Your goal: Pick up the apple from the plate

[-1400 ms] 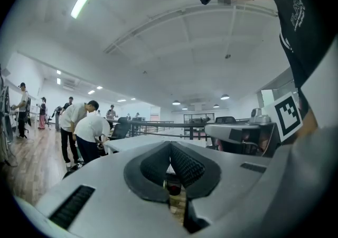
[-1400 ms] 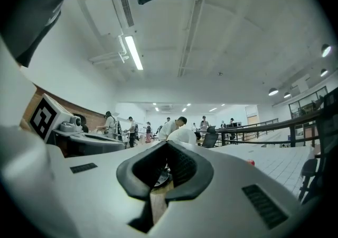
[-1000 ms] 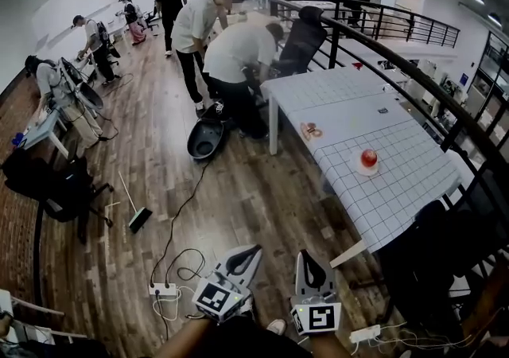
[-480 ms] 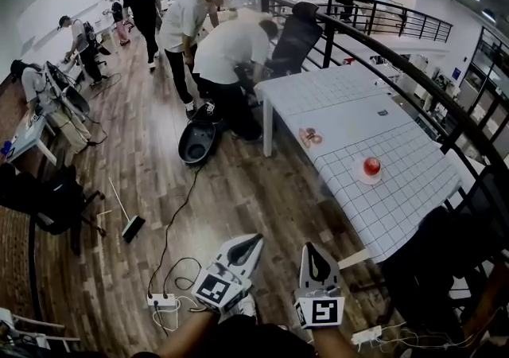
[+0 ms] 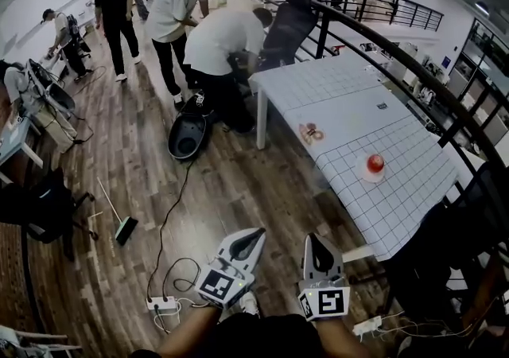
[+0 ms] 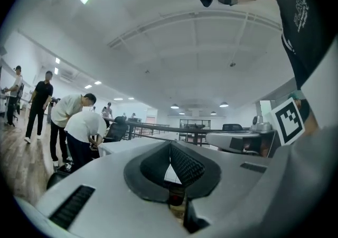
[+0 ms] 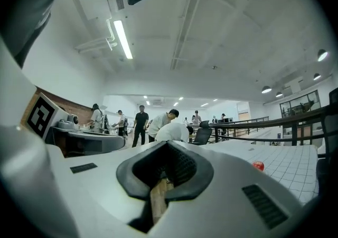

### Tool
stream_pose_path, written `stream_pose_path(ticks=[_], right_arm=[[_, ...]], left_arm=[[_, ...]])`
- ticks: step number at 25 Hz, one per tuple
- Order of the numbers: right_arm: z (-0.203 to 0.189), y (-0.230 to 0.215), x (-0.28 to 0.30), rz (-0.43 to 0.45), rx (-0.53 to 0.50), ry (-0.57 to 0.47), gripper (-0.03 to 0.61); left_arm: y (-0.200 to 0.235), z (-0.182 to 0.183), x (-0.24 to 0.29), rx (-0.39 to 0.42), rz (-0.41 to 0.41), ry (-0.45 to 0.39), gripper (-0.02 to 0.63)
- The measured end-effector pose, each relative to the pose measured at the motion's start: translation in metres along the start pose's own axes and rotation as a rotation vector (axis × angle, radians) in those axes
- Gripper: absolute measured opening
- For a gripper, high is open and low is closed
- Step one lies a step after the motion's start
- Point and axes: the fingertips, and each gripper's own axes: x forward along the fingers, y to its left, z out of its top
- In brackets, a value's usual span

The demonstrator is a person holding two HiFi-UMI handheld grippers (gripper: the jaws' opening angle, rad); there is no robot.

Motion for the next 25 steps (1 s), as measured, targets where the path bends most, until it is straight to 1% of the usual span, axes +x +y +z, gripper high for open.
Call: stream_pose_path(ticks=[3,7,10,14,18,21,23,25], right_arm=[[0.000,0.007,0.015,-0.005,-0.004,0.006,0.023],[-0.003,0.015,0.026,0.016,-0.019,0.017,0.023],[-0.007,0.011,0.035,0.014,-0.018,0.028,0.023],[-0.009,0.003,0.053,0.011,-0.010,0.022,0.023],[-0.007,-0.010,0.074,0.035,-0.064,0.001,0.023],[-0.005,-0.024,0.091,0.031,-0.034,-0.023,0.023],[-0.009,-0.037,0.104,0.039,-0.015,-0.011,0.023],[-0.011,-0.051,0.115,0.045,-0.020,-0.009,0.023]], left_arm=[[0.012,0.002,0.004,0.008,-0.017,-0.008,0.021],[0.016,-0.003,0.012,0.002,-0.043,0.003,0.021],[0.018,-0.006,0.021,-0.010,-0.063,0.014,0.021],[0.025,-0.015,0.036,0.000,-0.079,0.029,0.021],[0.033,-0.017,0.060,0.019,-0.078,0.029,0.021],[0.042,-0.014,0.082,0.024,-0.057,0.032,0.021],[0.050,-0.008,0.097,0.034,-0.030,0.029,0.021],[0.056,-0.003,0.111,0.038,-0.013,0.021,0.021]])
